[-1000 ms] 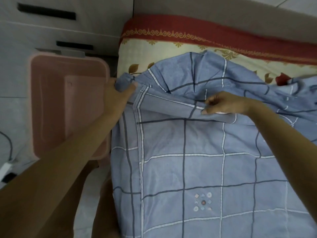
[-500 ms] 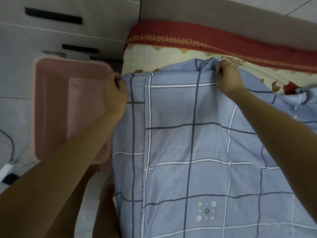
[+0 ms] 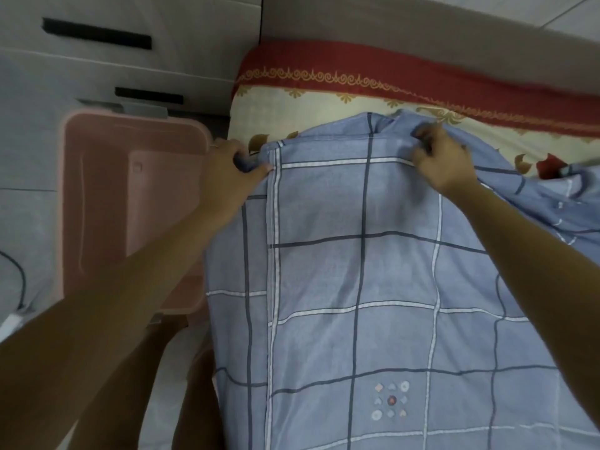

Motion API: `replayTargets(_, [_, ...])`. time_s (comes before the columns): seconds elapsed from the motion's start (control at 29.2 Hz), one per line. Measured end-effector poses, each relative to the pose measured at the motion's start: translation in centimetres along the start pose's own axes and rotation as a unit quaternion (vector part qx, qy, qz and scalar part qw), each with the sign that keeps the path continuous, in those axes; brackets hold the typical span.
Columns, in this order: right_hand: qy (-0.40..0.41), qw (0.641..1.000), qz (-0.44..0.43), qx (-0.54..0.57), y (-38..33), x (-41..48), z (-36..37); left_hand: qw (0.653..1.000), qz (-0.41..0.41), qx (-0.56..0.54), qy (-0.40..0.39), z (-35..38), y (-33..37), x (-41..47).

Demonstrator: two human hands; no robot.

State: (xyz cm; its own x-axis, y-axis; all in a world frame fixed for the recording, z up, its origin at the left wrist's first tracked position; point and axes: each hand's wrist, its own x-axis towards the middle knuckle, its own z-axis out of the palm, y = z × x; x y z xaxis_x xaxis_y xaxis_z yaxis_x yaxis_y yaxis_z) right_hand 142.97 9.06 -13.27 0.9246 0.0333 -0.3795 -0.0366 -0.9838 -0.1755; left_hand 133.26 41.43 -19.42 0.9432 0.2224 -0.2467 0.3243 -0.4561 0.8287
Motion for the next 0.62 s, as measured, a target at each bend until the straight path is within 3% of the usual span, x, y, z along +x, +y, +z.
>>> replayTargets(0.1, [-0.085, 0.991, 0.012, -0.101, 1.9, -1.0, -1.4, 0.996, 0.075, 0.039, -0.019, 0.1, 0.8, 0.2])
replayTargets(0.17, [-0.101, 0.988, 0.034, -0.111, 3.0, -1.3, -1.7, 0.994, 0.087, 0.062, -0.035, 0.4, 1.5, 0.1])
replayTargets(0.38, [0.047, 0.993, 0.092, 0.056, 3.3, -1.0, -1.7, 0.989, 0.073, 0.084, -0.102, 1.2, 2.0, 0.2])
replayTargets(0.62, [0.086, 0.990, 0.078, 0.083, 1.2, 1.7, -1.6, 0.998, 0.055, -0.041, -0.005, 0.7, 2.0, 0.8])
